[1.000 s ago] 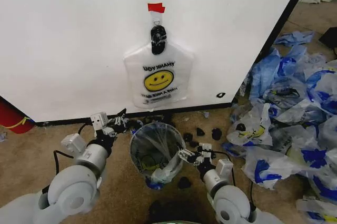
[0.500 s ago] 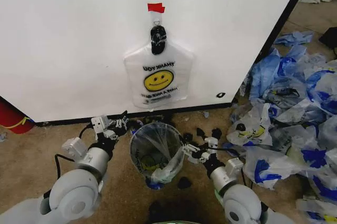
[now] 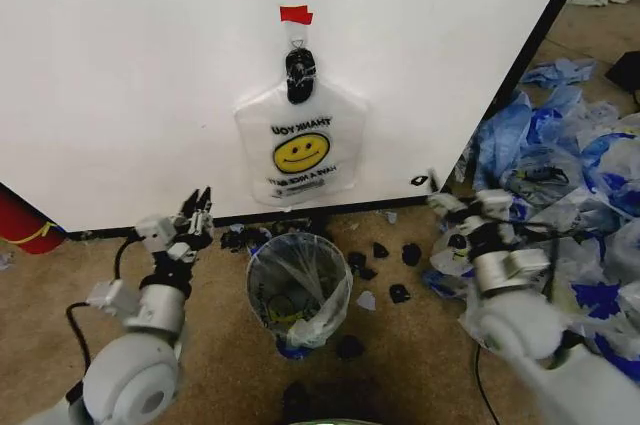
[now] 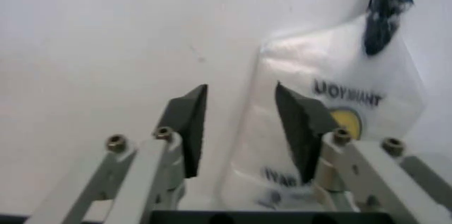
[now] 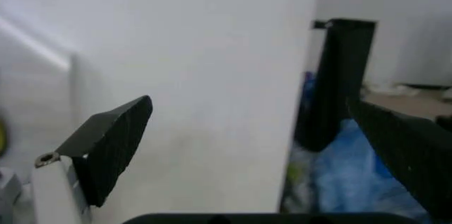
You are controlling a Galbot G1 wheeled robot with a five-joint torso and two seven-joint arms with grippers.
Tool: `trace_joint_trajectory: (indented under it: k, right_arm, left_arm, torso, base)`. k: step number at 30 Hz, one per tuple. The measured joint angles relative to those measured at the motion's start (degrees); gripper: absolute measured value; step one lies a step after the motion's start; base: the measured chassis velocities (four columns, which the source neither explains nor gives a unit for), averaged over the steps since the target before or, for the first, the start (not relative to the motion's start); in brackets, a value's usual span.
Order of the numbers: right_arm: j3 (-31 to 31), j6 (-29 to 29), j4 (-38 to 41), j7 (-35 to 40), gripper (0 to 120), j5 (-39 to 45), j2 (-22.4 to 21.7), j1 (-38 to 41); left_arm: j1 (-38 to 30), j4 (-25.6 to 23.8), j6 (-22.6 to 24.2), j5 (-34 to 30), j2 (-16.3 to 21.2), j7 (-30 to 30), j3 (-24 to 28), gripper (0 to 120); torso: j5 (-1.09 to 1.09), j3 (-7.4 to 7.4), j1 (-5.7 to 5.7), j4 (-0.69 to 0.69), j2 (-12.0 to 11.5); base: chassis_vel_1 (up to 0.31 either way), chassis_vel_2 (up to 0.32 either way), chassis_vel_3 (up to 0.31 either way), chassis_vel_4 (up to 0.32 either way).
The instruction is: Pick up the garbage bag from the wall and place it over the trash bin.
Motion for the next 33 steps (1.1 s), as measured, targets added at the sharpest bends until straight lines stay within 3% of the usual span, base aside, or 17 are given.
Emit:
trace_joint_trajectory:
  k: [7, 14, 25, 33]
  right_arm:
    - [9.3, 4.2, 2.7, -0.5, 100, -2.5, 2.6, -9.8]
    - [11.5, 5.8, 4.2, -1.0, 100, -1.4, 3.6, -12.8]
    - [13.8, 9.0, 6.1, -10.6, 100, 4.9, -0.5, -15.1]
    - [12.4, 8.7, 6.6, -12.0, 100, 7.7, -3.7, -15.0]
  left_arm:
    - [0.7, 2.0, -0.8, 6.2, -6.1, 0.5, -3.4, 74]
    - [1.7, 3.1, -2.0, 7.6, -9.6, 0.7, -5.0, 97]
    - [5.1, 1.3, -2.3, 6.9, -6.9, 1.4, -6.8, 100]
    - [6.2, 1.9, -1.6, 6.7, -8.3, 1.6, -5.5, 100]
  torso:
    - [0.0, 0.0, 0.0, 0.0, 0.0]
    - [0.0, 0.0, 0.0, 0.0, 0.0]
    - [0.01, 0.0, 0.0, 0.0, 0.0]
    - [0.01, 0.0, 0.0, 0.02, 0.0]
  base:
    - [0.0, 0.0, 0.0, 0.0]
    - [0.0, 0.0, 0.0, 0.0]
    - [0.0, 0.0, 0.0, 0.0]
    - [0.0, 0.0, 0.0, 0.0]
